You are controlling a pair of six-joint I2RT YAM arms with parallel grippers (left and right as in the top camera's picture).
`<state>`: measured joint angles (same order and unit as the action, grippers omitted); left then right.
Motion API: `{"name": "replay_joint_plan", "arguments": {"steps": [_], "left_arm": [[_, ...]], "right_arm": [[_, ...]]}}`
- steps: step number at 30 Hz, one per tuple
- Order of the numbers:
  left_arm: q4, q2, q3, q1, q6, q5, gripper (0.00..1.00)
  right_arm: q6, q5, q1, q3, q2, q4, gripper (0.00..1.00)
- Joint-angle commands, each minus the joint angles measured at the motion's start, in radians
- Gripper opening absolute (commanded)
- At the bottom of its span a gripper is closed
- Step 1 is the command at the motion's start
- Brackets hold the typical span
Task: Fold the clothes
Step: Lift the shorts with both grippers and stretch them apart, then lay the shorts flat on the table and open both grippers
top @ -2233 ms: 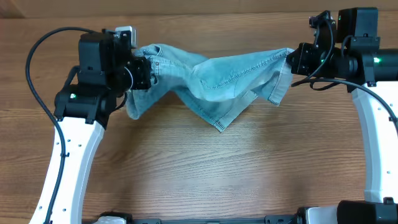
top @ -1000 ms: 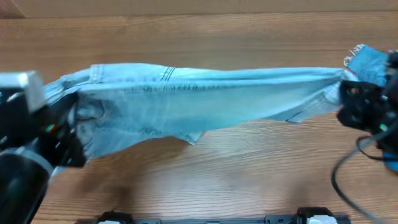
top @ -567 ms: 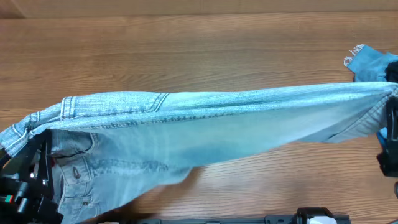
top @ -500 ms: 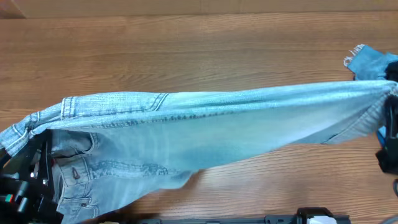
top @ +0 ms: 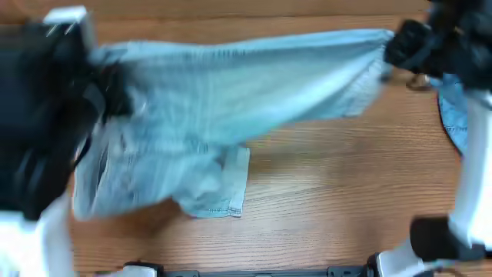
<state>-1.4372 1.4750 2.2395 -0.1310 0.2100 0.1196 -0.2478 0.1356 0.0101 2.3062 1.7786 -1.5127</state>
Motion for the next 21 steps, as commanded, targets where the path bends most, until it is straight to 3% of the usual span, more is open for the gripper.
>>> {"name": "replay_joint_plan", "arguments": {"steps": [1,7,11,13,19,21], "left_arm": [[0.137,0.143,-0.034,0.013,-0.014,0.229,0.12],[0.374,0.409,-0.034,0.049,-0.069,0.268,0.26],[0.518,0.536,-0.034,0.088,-0.070,0.269,0.43],[0.577,0.571,-0.034,0.103,-0.095,0.274,0.65],[0.637,0.564,-0.008,0.126,-0.207,0.364,1.00],[0.638,0.550,0.017,0.127,-0.224,0.438,1.00]], "right_arm": [[0.040,-0.023,-0.017,0.004,0.117,0.085,0.04],[0.088,0.037,-0.017,0.004,0.291,0.292,0.07],[0.100,0.066,-0.017,0.004,0.377,0.447,0.47],[0.100,0.064,-0.017,0.004,0.403,0.498,0.62],[0.164,0.045,-0.021,0.006,0.404,0.513,0.72],[0.163,0.046,-0.021,0.006,0.398,0.460,0.72]]}}
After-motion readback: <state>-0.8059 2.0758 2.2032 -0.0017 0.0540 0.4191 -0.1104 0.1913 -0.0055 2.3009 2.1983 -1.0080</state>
